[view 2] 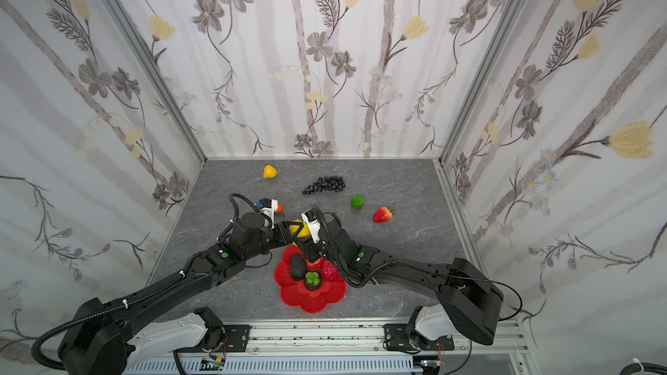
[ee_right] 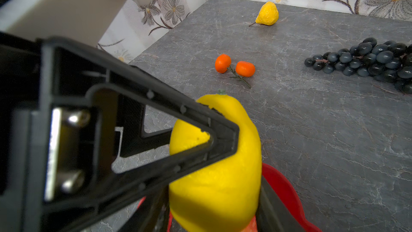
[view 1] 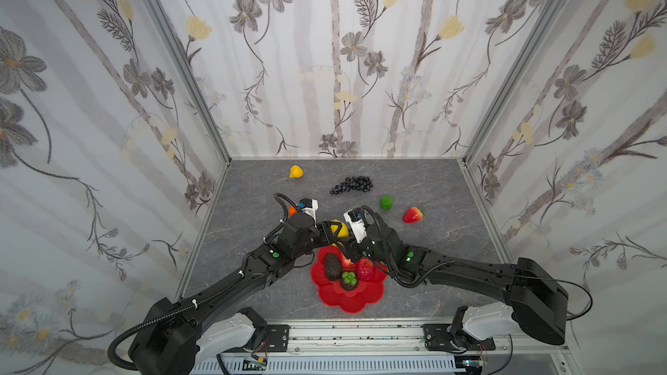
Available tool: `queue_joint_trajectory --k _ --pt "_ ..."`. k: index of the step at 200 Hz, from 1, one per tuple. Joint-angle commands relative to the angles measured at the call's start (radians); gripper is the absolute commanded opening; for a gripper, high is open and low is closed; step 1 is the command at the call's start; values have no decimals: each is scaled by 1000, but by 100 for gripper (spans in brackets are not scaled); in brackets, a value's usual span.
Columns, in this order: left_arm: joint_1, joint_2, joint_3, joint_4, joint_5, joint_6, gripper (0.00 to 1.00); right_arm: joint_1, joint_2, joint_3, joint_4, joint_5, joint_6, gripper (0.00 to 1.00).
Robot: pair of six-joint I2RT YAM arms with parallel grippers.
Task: Arrange fruit in a fruit bowl
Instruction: Place the fruit in the fruit bowl.
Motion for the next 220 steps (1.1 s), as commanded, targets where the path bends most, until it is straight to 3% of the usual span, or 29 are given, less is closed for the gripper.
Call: queue_joint_trajectory --k 1,65,100,143,185,220 --pt "1 -7 18 -55 -12 36 41 -4 -16 14 10 60 5 60" --pt "-1 -25 57 -170 -77 130 40 -4 -116 -44 -77 79 -13 88" --pt "-28 -36 56 -207 -90 185 40 -10 -251 -91 -189 188 -44 91" --pt "-180 -65 66 -317 -183 278 40 -66 -441 -166 -332 384 -42 93" --pt "-327 -101 41 -406 -246 284 40 -167 -560 -267 -336 387 -12 93" --pt "-421 -135 10 -412 -266 290 40 -190 -594 -313 -292 377 -12 93"
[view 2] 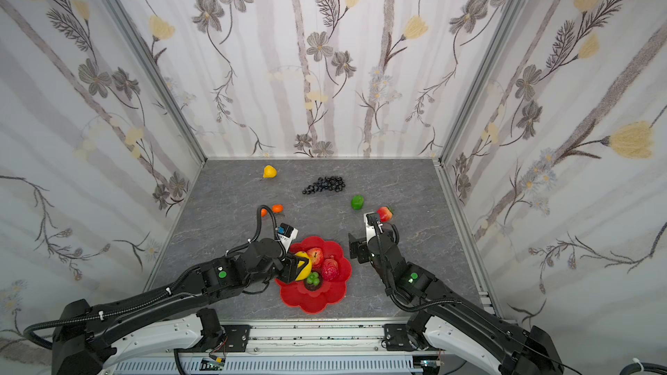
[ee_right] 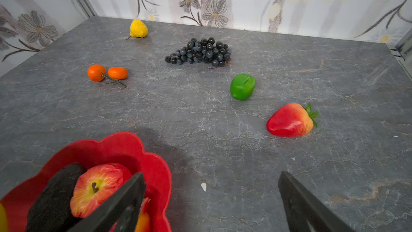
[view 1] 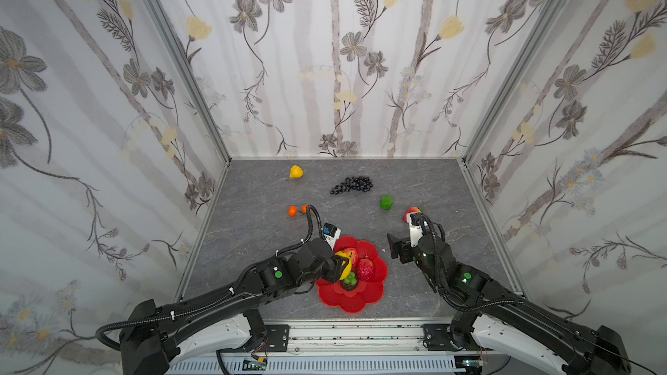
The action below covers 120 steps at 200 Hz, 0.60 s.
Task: Arrange fruit in a fruit bowl
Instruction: Place the fruit in the fruit bowl.
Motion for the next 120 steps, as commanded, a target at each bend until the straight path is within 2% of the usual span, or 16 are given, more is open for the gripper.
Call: queue_joint_trajectory --k 1,43,120 --pt "-42 -17 -13 -23 -47 23 40 -8 -13 -20 36 17 13 93" --pt "-126 -20 -27 -35 -84 107 40 -10 -34 -44 53 -8 12 94" --pt "-177 -73 -101 28 -121 208 41 -16 -23 -44 64 -22 14 94"
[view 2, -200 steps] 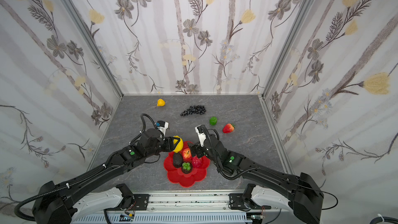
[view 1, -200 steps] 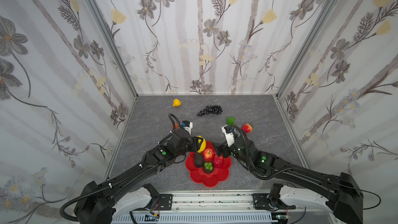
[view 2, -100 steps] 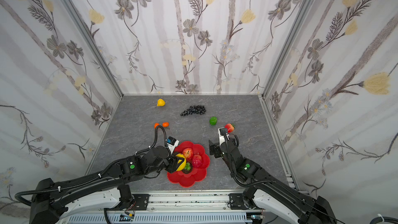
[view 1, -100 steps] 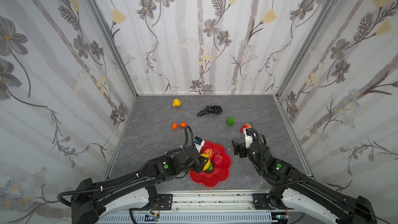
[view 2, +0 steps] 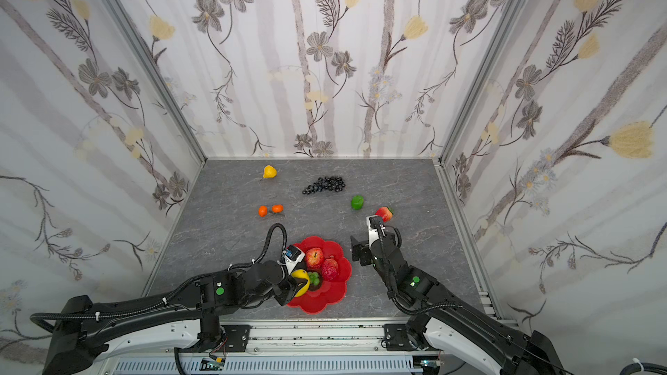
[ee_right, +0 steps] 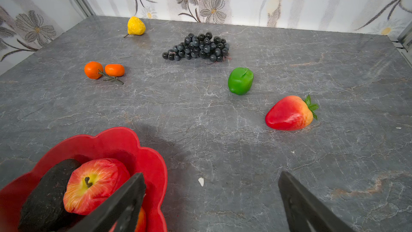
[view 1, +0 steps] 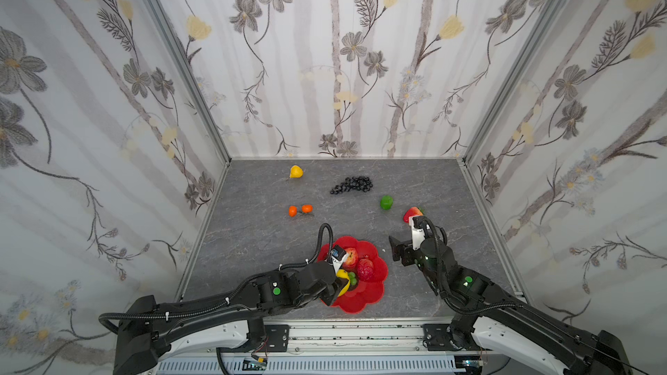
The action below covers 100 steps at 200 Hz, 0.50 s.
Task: Arrange fruit in a fruit bowl
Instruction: Place the fruit in the fruit bowl.
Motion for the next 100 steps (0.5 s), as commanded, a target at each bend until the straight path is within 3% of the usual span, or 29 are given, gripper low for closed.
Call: queue_joint_trajectory --k 1,37,100 --pt "-9 -11 -10 50 -26 35 41 -2 5 -2 42 -5 7 94" --pt "-70 29 20 114 -18 66 41 -2 16 -1 47 -3 7 94" --pt "-119 258 133 268 25 179 42 -5 12 -1 47 2 6 94"
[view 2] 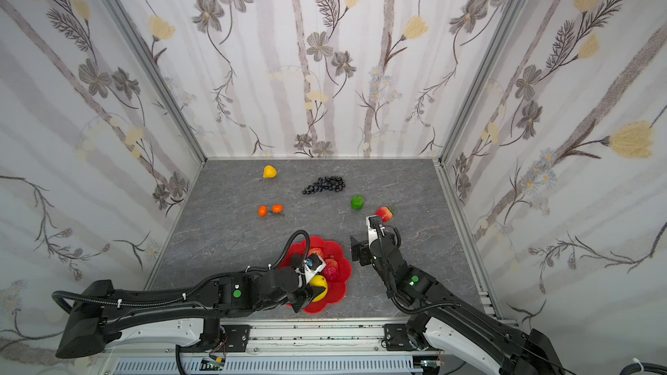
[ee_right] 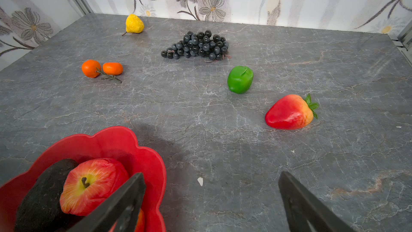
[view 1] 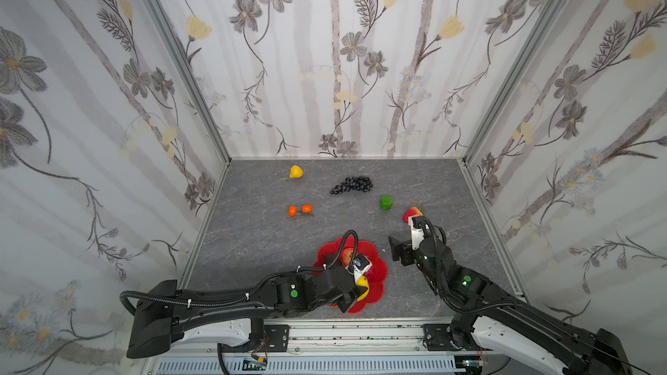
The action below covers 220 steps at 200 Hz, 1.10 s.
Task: Arrange fruit in a fruit bowl
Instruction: Place the fruit in the fruit bowl.
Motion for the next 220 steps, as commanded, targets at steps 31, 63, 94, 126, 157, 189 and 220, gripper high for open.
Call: queue_joint_trajectory --k 31,63,94,126,157,189,220 --pt "-1 164 69 127 31 125 43 -3 -20 -6 39 7 6 94" --pt "4 234 99 139 49 164 43 -6 -41 -17 43 11 6 94" --pt "5 290 132 133 62 201 43 -9 -41 -15 44 7 6 94" --pt "6 328 133 145 76 224 43 -9 -46 -15 40 8 7 94" --pt "11 342 114 174 74 246 44 -11 -44 -17 42 4 8 94" --pt "44 331 72 231 105 239 44 -12 -35 -16 45 0 10 94" --pt "55 326 43 254 116 242 45 -14 -30 -13 45 0 9 94"
